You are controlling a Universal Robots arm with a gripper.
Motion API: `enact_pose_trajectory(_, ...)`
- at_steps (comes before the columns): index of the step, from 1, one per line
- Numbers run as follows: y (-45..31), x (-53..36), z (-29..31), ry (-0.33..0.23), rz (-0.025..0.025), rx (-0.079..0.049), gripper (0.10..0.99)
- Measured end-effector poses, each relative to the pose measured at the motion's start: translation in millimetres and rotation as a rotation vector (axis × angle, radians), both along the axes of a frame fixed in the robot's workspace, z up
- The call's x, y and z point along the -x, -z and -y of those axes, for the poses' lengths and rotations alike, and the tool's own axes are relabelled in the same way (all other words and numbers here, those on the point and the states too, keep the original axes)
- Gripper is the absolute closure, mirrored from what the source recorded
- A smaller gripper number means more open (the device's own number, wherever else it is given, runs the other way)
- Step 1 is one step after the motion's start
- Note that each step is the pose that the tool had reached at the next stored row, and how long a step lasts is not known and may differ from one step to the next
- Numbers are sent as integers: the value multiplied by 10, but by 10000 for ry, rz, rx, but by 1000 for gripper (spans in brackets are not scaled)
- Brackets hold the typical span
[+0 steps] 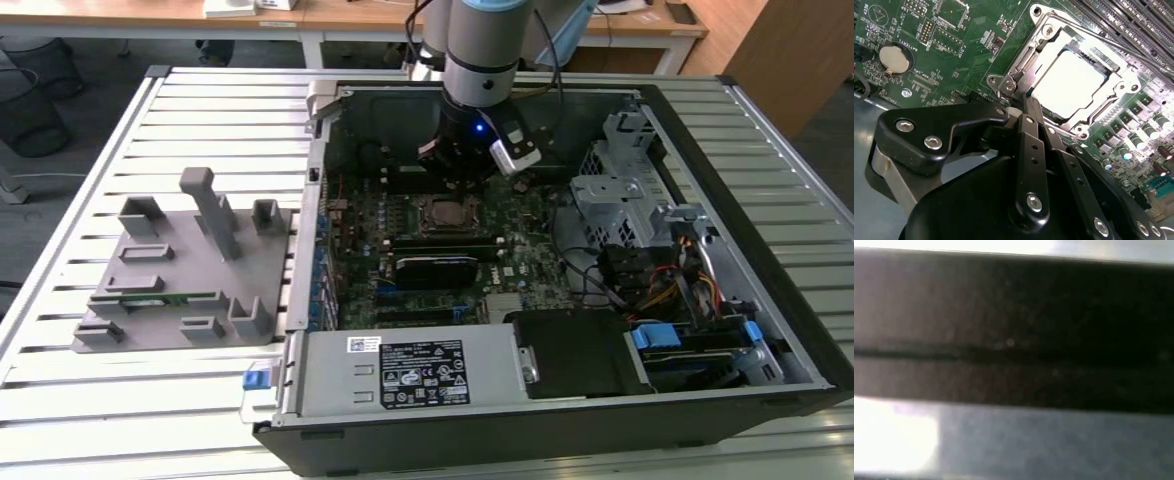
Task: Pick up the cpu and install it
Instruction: 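Install the first cpu locking lever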
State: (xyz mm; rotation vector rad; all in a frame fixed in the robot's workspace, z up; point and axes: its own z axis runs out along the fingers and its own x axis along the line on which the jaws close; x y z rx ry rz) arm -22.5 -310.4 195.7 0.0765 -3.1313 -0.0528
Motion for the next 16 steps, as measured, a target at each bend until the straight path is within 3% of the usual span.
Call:
enact_pose_trajectory(6,4,-5,-12,-4,0,-80,980)
enact_pose_trajectory(16,3,-14,-32,-28,-1,-495,980)
